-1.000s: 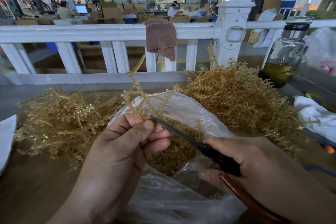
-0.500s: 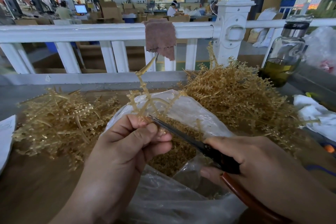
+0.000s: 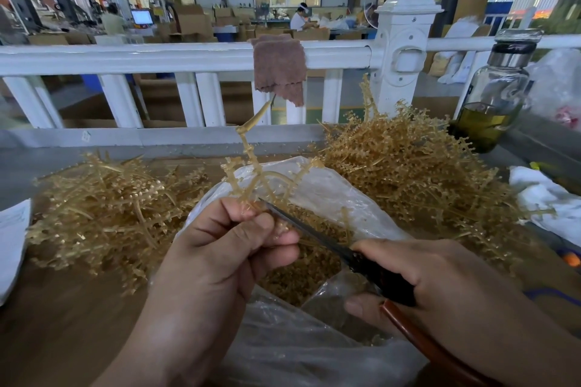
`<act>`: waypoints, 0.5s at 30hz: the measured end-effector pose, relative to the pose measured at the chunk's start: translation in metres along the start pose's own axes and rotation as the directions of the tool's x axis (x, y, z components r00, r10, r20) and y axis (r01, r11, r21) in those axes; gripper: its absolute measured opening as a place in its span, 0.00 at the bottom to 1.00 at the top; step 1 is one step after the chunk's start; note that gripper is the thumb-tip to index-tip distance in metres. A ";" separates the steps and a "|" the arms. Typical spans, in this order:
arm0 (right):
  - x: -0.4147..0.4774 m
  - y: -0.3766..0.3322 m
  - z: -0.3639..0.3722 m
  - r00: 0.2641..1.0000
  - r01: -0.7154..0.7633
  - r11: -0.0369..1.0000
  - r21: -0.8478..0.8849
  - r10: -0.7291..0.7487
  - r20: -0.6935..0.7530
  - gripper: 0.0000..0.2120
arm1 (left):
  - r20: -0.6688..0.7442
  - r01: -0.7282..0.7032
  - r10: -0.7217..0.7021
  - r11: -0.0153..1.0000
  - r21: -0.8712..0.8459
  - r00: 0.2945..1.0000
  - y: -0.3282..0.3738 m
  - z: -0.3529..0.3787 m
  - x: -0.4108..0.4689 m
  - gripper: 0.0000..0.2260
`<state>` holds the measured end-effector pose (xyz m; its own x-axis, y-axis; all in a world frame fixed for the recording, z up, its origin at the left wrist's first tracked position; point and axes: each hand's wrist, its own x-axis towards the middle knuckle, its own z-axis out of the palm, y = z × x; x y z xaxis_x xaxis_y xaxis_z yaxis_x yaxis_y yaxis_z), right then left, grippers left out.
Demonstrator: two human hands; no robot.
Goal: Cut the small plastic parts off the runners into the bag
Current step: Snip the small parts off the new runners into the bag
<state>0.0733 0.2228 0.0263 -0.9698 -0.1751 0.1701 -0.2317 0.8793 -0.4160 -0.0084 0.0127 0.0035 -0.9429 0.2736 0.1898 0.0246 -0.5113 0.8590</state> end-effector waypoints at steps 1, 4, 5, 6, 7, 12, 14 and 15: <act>0.000 0.001 0.001 1.000 0.002 1.000 0.002 -0.002 -0.003 0.22 | 0.000 -0.004 0.004 1.000 0.004 1.000 0.000 0.000 0.000 0.05; -0.001 0.001 0.001 1.000 -0.005 1.000 0.022 0.005 -0.019 0.27 | 0.002 -0.024 0.024 0.998 0.053 1.000 -0.001 0.000 -0.001 0.06; -0.001 0.001 0.001 1.000 -0.005 1.000 0.027 0.005 -0.018 0.28 | 0.005 -0.030 0.029 0.997 0.071 1.000 -0.002 0.000 -0.001 0.06; -0.001 0.001 0.000 1.000 -0.002 0.999 0.032 0.002 -0.013 0.28 | 0.009 -0.034 0.034 0.996 0.084 0.999 -0.002 0.001 -0.002 0.07; -0.001 0.002 0.000 1.000 0.008 0.999 0.036 -0.007 -0.010 0.26 | 0.011 -0.039 0.038 0.995 0.094 0.999 -0.002 0.002 -0.003 0.07; 0.000 0.002 0.000 0.999 0.029 1.000 0.012 -0.028 -0.028 0.20 | 0.013 -0.047 0.046 0.994 0.099 0.999 -0.003 0.004 -0.003 0.08; 0.000 0.002 0.000 0.999 0.039 0.999 0.008 -0.039 -0.038 0.18 | 0.020 -0.052 0.050 0.994 0.100 0.999 -0.002 0.004 -0.003 0.08; 0.001 0.003 0.000 0.998 0.044 0.999 0.006 -0.044 -0.046 0.18 | 0.023 -0.053 0.051 0.994 0.100 0.998 -0.002 0.004 -0.003 0.08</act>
<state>0.0721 0.2250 0.0252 -0.9540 -0.1928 0.2294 -0.2748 0.8682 -0.4131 -0.0040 0.0162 0.0027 -0.9325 0.2659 0.2444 0.1075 -0.4415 0.8908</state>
